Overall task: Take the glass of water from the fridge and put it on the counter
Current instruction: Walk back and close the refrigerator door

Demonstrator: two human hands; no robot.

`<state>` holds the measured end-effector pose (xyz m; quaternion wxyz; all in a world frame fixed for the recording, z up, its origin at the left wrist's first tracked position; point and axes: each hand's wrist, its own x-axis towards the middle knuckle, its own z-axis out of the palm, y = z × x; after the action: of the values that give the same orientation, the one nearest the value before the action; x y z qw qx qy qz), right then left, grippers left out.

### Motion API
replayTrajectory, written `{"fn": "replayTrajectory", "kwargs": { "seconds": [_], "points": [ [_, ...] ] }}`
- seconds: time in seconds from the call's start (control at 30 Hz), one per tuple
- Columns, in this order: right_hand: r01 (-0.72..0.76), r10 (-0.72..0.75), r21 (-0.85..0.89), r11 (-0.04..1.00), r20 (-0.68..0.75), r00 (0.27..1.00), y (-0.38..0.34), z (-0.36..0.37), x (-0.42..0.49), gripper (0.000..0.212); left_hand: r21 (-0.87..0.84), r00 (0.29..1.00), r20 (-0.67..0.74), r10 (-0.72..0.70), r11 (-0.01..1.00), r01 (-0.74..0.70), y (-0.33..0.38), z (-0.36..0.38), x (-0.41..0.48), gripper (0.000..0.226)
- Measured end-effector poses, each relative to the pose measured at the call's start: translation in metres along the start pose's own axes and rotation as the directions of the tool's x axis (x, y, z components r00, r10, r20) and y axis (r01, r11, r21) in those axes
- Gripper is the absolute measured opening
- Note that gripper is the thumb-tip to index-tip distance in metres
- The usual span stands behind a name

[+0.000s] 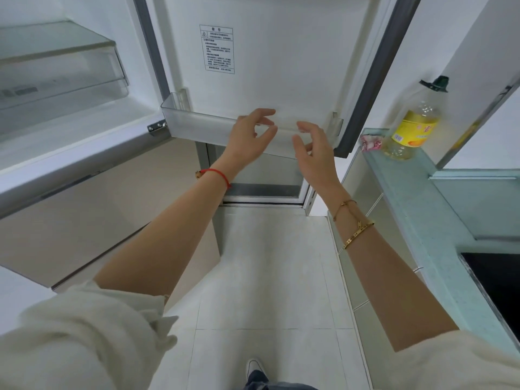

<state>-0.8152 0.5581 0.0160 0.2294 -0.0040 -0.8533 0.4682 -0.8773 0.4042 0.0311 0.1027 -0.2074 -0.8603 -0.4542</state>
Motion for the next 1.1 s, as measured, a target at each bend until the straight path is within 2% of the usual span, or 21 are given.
{"fn": "replayTrajectory", "kwargs": {
  "seconds": [0.07,0.27,0.43,0.5,0.6,0.67,0.73,0.87,0.97,1.1],
  "points": [
    [0.033,-0.033,0.023,0.999,-0.016,0.999,-0.008,-0.003,-0.012,0.039,0.0,1.0,-0.002,-0.009,1.0,0.009,0.001,-0.006,-0.01,0.036],
    [0.157,-0.134,0.095,0.983,-0.21,0.968,-0.04,-0.015,-0.054,0.039,0.01,0.999,-0.016,-0.046,0.999,0.047,0.003,-0.039,-0.053,0.035],
    [0.239,-0.207,0.056,0.969,-0.338,0.918,-0.066,-0.021,-0.105,0.043,0.01,0.993,-0.089,-0.08,0.997,0.081,0.012,-0.063,-0.101,0.042],
    [0.289,-0.272,-0.018,0.957,-0.399,0.875,-0.074,-0.024,-0.123,0.045,-0.044,0.988,-0.133,-0.075,0.997,0.07,0.019,-0.07,-0.122,0.044],
    [0.341,-0.391,-0.194,0.92,-0.539,0.746,-0.084,-0.025,-0.145,0.05,-0.132,0.983,-0.178,-0.053,0.991,0.03,0.03,-0.078,-0.153,0.044],
    [0.343,-0.404,-0.22,0.913,-0.595,0.695,-0.093,-0.024,-0.154,0.055,-0.183,0.978,-0.201,-0.058,0.983,0.021,0.036,-0.086,-0.17,0.042],
    [0.334,-0.375,-0.182,0.925,-0.588,0.717,-0.103,-0.021,-0.16,0.06,-0.193,0.972,-0.225,-0.064,0.981,0.02,0.038,-0.095,-0.186,0.041],
    [0.363,-0.359,-0.08,0.928,-0.446,0.82,-0.118,-0.009,-0.167,0.055,-0.209,0.962,-0.255,-0.1,0.977,0.046,0.04,-0.115,-0.214,0.041],
    [0.442,-0.431,-0.054,0.895,-0.361,0.827,-0.13,0.005,-0.177,0.052,-0.185,0.941,-0.316,-0.118,0.981,0.061,0.043,-0.133,-0.235,0.042],
    [0.526,-0.51,0.014,0.85,-0.228,0.83,-0.145,0.022,-0.194,0.057,-0.169,0.92,-0.367,-0.135,0.983,0.076,0.048,-0.158,-0.268,0.045]
  ]
}}
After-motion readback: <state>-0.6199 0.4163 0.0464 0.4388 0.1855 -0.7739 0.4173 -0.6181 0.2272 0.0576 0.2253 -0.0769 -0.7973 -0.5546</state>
